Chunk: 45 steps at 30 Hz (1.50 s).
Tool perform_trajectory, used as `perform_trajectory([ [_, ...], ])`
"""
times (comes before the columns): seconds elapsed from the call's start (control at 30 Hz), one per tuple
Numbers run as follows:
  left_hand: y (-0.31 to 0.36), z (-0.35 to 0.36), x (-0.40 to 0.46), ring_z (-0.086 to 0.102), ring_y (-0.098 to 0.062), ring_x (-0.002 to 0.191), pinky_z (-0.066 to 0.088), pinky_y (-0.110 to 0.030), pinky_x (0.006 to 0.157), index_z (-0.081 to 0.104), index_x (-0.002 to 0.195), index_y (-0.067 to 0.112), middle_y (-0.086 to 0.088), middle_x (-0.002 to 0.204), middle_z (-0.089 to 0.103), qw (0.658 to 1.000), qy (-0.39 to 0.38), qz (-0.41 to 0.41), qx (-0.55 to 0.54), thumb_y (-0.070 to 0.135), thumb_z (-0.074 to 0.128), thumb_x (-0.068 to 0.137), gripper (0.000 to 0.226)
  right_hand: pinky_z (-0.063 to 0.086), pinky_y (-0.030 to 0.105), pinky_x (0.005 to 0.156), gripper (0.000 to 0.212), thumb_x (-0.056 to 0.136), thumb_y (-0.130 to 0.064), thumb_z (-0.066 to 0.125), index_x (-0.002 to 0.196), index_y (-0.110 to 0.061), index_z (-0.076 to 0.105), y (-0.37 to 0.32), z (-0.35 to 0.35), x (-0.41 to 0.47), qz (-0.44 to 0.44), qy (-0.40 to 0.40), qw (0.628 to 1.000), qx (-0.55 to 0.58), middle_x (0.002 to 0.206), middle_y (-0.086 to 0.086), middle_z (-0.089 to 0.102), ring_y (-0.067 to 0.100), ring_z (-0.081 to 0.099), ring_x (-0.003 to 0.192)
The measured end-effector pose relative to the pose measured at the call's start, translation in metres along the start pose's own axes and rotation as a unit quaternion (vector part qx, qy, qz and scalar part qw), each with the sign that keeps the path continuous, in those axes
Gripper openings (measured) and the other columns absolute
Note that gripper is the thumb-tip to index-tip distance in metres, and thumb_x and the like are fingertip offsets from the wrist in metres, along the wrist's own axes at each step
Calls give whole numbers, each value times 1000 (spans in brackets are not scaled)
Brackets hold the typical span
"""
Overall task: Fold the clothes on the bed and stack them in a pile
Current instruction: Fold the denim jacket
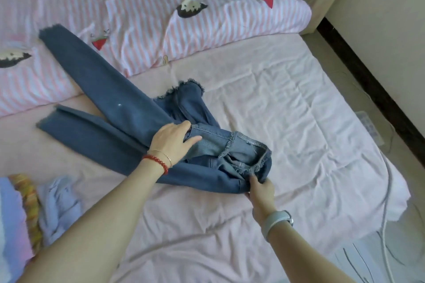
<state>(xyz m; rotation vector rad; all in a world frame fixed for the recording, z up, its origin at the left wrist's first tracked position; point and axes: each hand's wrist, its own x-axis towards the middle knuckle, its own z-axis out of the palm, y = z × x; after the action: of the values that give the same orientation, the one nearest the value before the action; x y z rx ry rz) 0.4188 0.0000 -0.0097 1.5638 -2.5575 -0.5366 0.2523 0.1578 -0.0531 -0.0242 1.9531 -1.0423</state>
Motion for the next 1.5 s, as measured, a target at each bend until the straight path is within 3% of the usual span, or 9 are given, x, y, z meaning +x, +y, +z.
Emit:
perform_trajectory([
  [0.23,14,-112,-54,49,-33,55,31,-33,50,46,97,4,-1,50,39,967,196,-117,-115,40,53,90,38,33,14,50,9,95,-14,46,88,-8,46,-106,-11,-60,-286,-15,955,-81,73,-3,51,13,48,66],
  [0.3,27,-151,-71,53,-36,58,35,-36,51,47,101,-1,-8,53,45,952,254,-109,-132,38,55,89,41,31,18,50,6,95,-15,46,90,-12,46,-139,-19,-89,-358,-21,930,-84,71,-7,51,4,47,65],
  [0.53,94,-270,-163,53,-44,63,36,-41,57,50,97,-9,-27,63,52,866,472,-55,-156,25,61,88,36,24,23,57,10,96,-13,46,89,-10,52,-210,-78,-207,-540,12,841,-43,70,-6,51,3,44,63],
  [0.77,144,-320,-255,39,-21,62,25,-24,61,48,78,2,8,63,43,780,581,-43,-229,20,60,88,24,37,26,88,24,95,-14,46,118,-8,54,-253,-150,-299,-610,55,790,27,113,9,62,22,54,105],
  [0.97,131,-312,-277,32,-8,53,27,-21,52,39,59,12,9,53,35,798,522,-60,-294,29,59,85,37,40,29,76,20,91,-21,57,102,-6,62,-268,-159,-284,-620,23,776,-117,93,14,68,32,60,94],
  [1.13,86,-273,-229,39,-22,56,26,-32,50,33,61,12,1,53,36,855,414,-204,-237,35,60,87,43,34,25,71,19,91,-16,58,97,-1,68,-274,-120,-218,-561,-67,781,-265,96,18,67,33,59,95],
  [1.23,58,-244,-173,56,-36,92,41,-37,68,51,99,9,-13,94,61,882,313,-310,-167,42,52,90,34,38,28,80,29,93,-23,55,114,-5,62,-285,-73,-163,-496,-90,781,-368,113,17,63,33,56,107],
  [1.3,37,-220,-136,43,-37,120,36,-47,96,37,134,12,-17,133,44,884,228,-386,-135,43,50,91,55,39,38,97,49,92,-29,55,136,-13,43,-290,-39,-125,-459,-63,763,-450,132,15,50,34,46,121],
  [1.5,38,-82,-115,39,-31,128,33,-42,103,37,139,10,-14,140,42,930,120,-337,-84,32,52,90,55,38,40,98,48,92,-16,47,140,-14,38,-176,7,-54,-483,-181,708,-482,139,10,38,31,41,122],
])
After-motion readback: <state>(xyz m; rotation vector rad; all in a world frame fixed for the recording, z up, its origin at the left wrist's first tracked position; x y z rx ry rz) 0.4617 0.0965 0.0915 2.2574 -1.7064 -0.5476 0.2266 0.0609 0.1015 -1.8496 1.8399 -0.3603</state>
